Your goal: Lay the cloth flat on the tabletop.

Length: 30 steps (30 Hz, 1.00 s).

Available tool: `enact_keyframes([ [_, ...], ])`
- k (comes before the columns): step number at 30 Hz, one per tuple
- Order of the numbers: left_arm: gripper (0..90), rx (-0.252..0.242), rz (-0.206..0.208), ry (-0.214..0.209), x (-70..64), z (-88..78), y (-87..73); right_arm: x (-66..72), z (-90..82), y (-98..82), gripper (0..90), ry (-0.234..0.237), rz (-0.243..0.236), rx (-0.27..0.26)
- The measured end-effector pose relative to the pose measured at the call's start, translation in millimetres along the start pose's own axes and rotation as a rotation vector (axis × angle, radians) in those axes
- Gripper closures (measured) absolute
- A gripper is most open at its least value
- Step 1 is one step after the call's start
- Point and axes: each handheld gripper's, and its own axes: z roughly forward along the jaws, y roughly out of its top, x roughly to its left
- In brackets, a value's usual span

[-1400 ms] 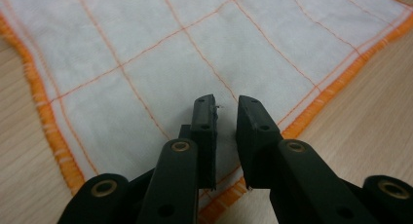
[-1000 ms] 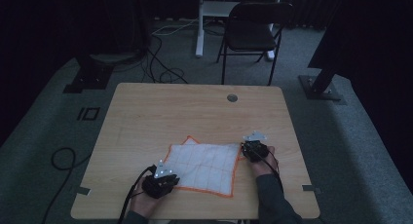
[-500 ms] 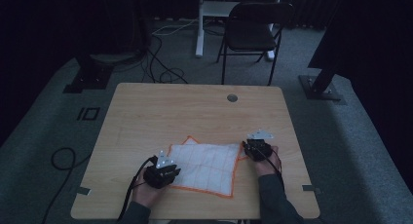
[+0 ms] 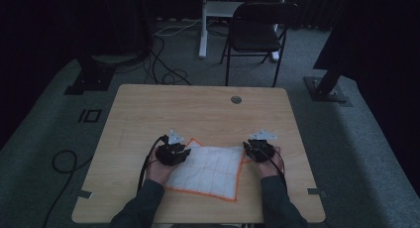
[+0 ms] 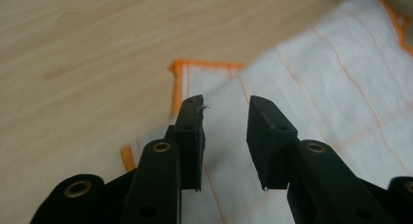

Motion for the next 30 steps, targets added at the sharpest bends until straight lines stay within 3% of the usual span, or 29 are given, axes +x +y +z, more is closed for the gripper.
enact_keyframes([
  [5, 68.2, 0.011, -0.006, -0.005, 5.6, 16.8, 13.8, 1.7, 0.3, -0.1, 73.4, 0.007, -0.005, 0.007],
  [12, 66.3, 0.065, -0.023, 0.014, 16.1, 45.4, 26.4, 6.1, 1.0, 1.1, 72.7, 0.028, -0.013, 0.007],
  [19, 58.1, 0.137, -0.033, 0.032, 20.8, 67.1, 29.6, 11.1, 2.9, 3.8, 71.2, 0.039, -0.018, 0.005],
  [23, 56.7, 0.142, -0.025, 0.03, 18.5, 69.0, 29.7, 11.0, 2.6, 5.3, 67.6, 0.049, -0.012, -0.003],
  [30, 75.5, 0.141, -0.014, 0.015, 14.1, 68.2, 29.0, 14.2, 7.6, 6.1, 59.2, 0.099, -0.001, 0.013],
])
